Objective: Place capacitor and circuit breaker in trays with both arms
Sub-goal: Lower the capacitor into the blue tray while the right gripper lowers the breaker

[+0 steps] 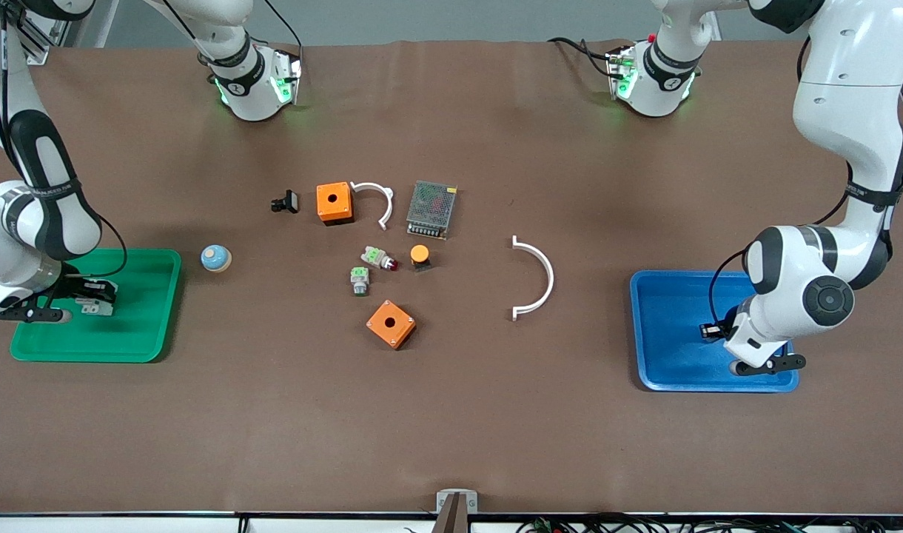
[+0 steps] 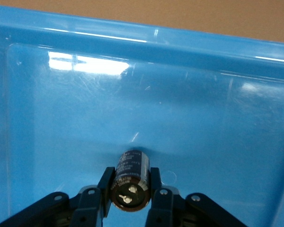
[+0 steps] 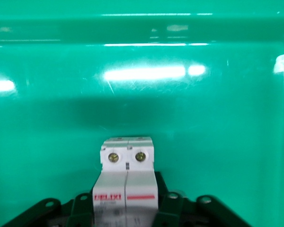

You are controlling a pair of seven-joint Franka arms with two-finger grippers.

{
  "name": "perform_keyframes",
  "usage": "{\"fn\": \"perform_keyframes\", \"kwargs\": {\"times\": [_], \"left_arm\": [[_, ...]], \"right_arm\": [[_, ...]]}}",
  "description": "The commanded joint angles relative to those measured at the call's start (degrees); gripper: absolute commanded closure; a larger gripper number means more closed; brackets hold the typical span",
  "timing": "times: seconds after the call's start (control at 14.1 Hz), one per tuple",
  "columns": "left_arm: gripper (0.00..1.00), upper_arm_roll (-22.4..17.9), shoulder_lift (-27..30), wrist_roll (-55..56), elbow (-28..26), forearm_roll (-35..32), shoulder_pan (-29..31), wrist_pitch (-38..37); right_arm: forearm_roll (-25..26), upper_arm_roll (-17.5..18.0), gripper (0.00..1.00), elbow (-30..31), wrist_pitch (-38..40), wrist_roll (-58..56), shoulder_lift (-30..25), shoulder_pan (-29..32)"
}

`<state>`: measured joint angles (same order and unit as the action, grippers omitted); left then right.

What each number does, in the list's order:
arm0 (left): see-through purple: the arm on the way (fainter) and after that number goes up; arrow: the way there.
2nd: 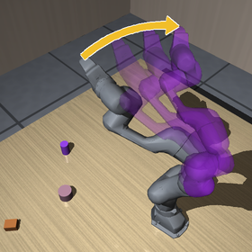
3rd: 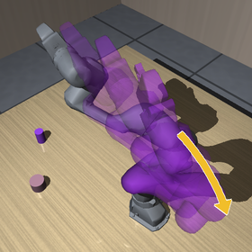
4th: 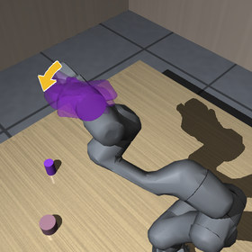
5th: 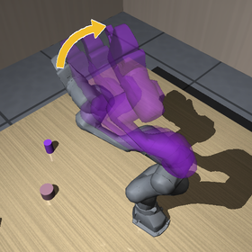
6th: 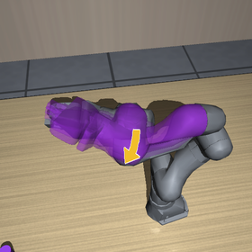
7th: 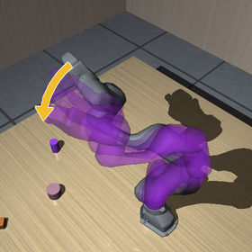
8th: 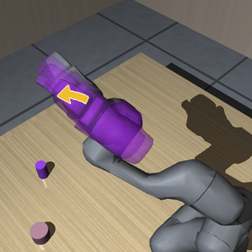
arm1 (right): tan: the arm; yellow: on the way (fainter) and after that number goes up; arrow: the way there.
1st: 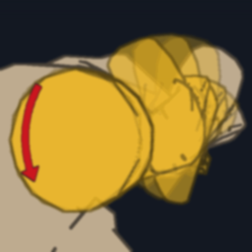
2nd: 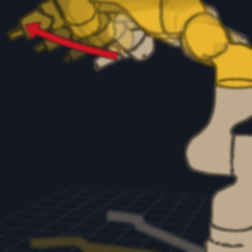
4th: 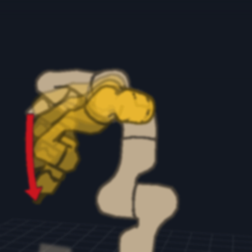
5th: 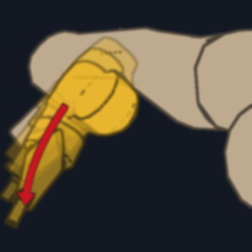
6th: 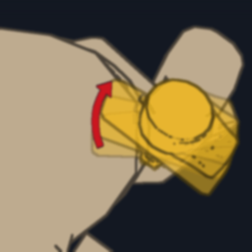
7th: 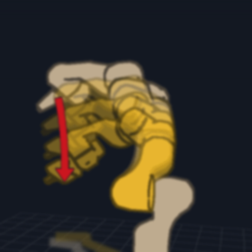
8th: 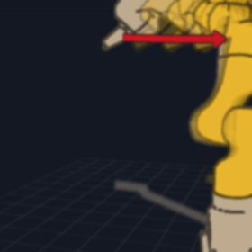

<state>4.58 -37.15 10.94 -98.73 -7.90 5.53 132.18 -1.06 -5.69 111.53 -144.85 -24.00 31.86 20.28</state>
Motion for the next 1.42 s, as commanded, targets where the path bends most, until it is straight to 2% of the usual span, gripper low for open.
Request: {"fn": "perform_keyframes", "kwargs": {"times": [0.0,0.14,0.21,0.28,0.36,0.43,0.5,0.71,1.07,1.35], "left_arm": [[0.92,0.78,-0.20,-0.74,-0.06,-0.98,1.24,0.88],[0.88,0.78,-0.29,-0.74,-0.15,-0.98,1.24,0.88],[0.86,0.78,-0.29,-0.83,-0.15,-0.89,1.24,0.88],[0.77,0.78,-0.20,-0.83,-0.15,-0.89,1.24,0.88],[0.45,0.78,-0.11,-0.74,-0.15,-0.72,1.24,0.88],[0.08,0.78,0.23,-0.91,-0.15,-0.63,1.24,0.88],[0.00,0.87,1.02,-0.83,-0.24,-0.54,0.97,0.62],[0.00,2.19,6.19,-0.83,-0.33,-0.54,0.88,-4.45],[0.00,4.99,13.41,-0.39,-0.59,-0.54,0.80,-14.75],[0.00,9.21,17.11,2.76,-1.21,-0.72,0.62,-18.88]], "right_arm": [[-0.87,1.21,0.00,-1.49,0.79,-0.08,-0.13,0.73],[-0.78,1.21,0.00,-2.02,1.41,-0.43,-0.65,0.47],[-0.78,1.38,0.00,-3.06,4.11,-0.35,-1.18,0.20],[-0.78,1.38,0.00,-5.25,8.66,-0.34,-1.71,-0.15],[-0.78,1.38,0.00,-8.75,14.54,-0.26,-1.97,-0.50],[-0.78,1.38,0.00,-12.44,19.90,0.00,-1.98,-1.02],[-0.69,1.29,0.00,-16.39,25.44,0.01,-2.06,-1.99],[-0.08,1.21,0.00,-22.23,34.27,4.73,-3.37,-5.32],[0.27,1.12,0.00,-22.32,41.21,18.97,-7.77,-14.63],[1.86,1.21,0.00,-24.86,49.55,20.31,-11.72,-19.57]]}}
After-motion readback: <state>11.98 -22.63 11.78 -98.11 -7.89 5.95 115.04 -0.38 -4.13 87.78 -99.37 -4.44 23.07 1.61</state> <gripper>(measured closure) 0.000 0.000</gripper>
